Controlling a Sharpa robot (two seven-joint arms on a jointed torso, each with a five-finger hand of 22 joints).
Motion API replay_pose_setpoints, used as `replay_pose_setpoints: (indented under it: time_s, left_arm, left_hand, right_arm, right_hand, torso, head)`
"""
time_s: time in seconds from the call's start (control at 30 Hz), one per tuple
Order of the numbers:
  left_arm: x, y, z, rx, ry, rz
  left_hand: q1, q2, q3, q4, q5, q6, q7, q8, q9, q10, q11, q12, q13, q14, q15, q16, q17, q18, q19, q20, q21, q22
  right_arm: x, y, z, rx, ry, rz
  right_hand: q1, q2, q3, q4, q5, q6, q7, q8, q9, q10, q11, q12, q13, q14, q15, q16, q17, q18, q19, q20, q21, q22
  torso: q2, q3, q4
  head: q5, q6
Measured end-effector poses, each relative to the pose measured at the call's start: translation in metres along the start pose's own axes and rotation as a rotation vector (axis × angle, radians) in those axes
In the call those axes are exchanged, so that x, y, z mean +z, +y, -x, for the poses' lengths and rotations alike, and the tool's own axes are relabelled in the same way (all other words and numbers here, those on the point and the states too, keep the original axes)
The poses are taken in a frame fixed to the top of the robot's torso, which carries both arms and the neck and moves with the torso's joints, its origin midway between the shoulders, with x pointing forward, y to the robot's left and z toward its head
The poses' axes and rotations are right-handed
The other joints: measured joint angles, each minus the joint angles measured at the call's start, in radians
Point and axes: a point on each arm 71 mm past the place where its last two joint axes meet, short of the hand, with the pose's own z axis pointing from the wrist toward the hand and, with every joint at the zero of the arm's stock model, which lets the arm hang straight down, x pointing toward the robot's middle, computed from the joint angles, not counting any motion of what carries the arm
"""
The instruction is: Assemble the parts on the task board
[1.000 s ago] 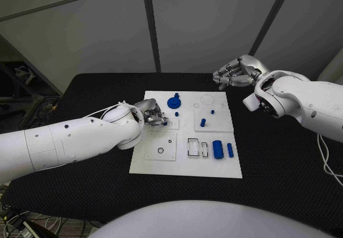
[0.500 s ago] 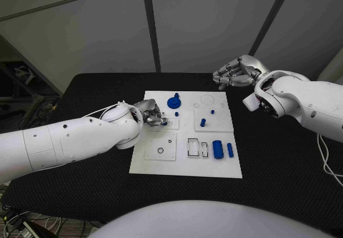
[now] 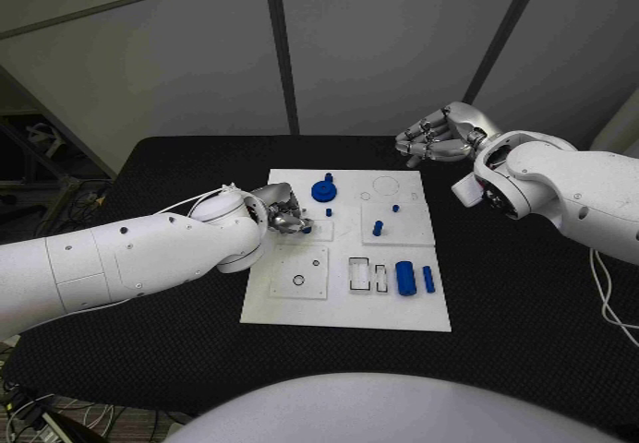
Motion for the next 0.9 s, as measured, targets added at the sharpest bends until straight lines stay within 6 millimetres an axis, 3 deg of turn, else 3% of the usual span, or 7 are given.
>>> replay_pose_setpoints:
  time_s: [0.9]
  left_arm:
    - [0.010, -0.013, 0.006, 0.073, 0.073, 0.005]
  left_hand:
    - [-0.036, -0.011, 0.014, -0.030, -0.010, 0.011, -0.010, 0.031, 0.042, 0.013, -0.012, 0.000, -0.016, -0.003, -0.003, 0.000, 0.001, 0.000, 0.000, -0.007, -0.004, 0.000]
  right_arm:
    - [0.000, 0.001, -0.001, 0.001, 0.002, 0.002]
  right_hand:
    - [0.000, 0.000, 0.000, 0.000, 0.000, 0.000, 0.000, 0.000, 0.000, 0.000, 0.000, 0.000, 0.000, 0.000, 0.000, 0.000, 0.000, 0.000, 0.000, 0.000, 0.000, 0.000]
  torso:
    - [0.000, 0.0004, 0.0005]
  head:
    - [-0.005, 0.000]
